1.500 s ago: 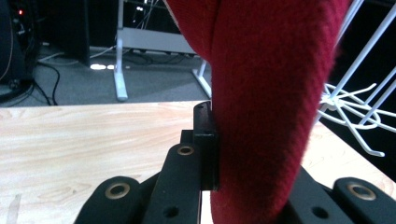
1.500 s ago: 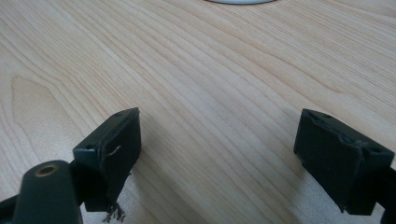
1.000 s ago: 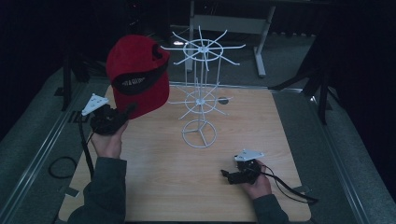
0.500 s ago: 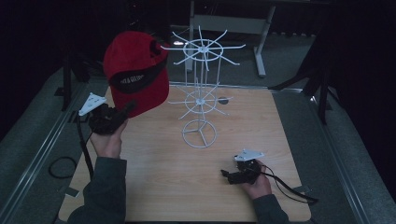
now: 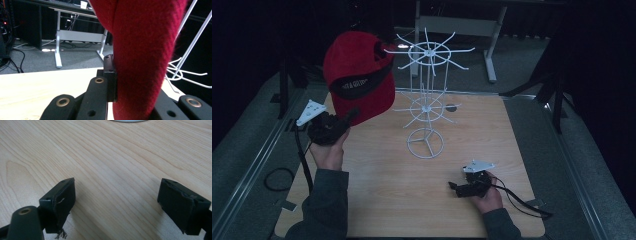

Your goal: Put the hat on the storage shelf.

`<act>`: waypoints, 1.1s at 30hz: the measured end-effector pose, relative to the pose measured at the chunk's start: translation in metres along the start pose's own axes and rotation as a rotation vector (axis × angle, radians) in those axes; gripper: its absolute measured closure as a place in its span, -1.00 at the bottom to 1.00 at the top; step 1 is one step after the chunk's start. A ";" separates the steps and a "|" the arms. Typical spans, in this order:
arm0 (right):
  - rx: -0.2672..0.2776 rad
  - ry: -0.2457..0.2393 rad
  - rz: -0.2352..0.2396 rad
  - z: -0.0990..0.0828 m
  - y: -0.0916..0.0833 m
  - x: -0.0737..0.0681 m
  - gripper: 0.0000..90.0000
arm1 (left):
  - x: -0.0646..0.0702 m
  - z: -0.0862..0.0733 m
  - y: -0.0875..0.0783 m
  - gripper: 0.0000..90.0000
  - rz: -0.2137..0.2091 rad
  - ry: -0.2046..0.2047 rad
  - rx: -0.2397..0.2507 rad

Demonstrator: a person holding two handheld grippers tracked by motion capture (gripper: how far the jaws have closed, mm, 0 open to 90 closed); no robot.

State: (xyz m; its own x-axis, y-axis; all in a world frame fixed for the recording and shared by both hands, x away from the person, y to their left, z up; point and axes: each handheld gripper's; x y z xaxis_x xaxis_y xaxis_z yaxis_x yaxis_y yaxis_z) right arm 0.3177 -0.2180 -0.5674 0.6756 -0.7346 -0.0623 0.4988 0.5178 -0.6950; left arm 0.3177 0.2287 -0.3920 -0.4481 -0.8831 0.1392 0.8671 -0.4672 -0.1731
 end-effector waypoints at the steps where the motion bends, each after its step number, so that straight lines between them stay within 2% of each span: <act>1: 0.000 0.001 0.000 0.000 0.000 0.000 -0.67 | 0.000 0.000 0.000 0.90 0.000 0.001 0.001; 15: 0.000 0.000 0.000 0.000 0.000 0.000 -0.67 | 0.003 0.002 -0.004 0.90 0.001 0.000 0.039; 33: 0.001 -0.003 0.001 0.000 0.000 0.000 -0.67 | 0.006 0.005 -0.006 0.90 0.012 -0.002 0.063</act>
State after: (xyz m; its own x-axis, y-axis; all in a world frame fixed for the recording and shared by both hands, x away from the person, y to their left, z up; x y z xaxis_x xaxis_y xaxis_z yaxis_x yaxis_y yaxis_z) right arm 0.3182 -0.2180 -0.5674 0.6779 -0.7326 -0.0613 0.4986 0.5194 -0.6940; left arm 0.3112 0.2260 -0.3849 -0.4373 -0.8884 0.1394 0.8844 -0.4530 -0.1126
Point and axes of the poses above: each handheld gripper's, and its own axes: y roughly forward along the jaws, z roughly out of its top, x roughly to its right, and after that the axes turned 6 degrees about y, right-handed
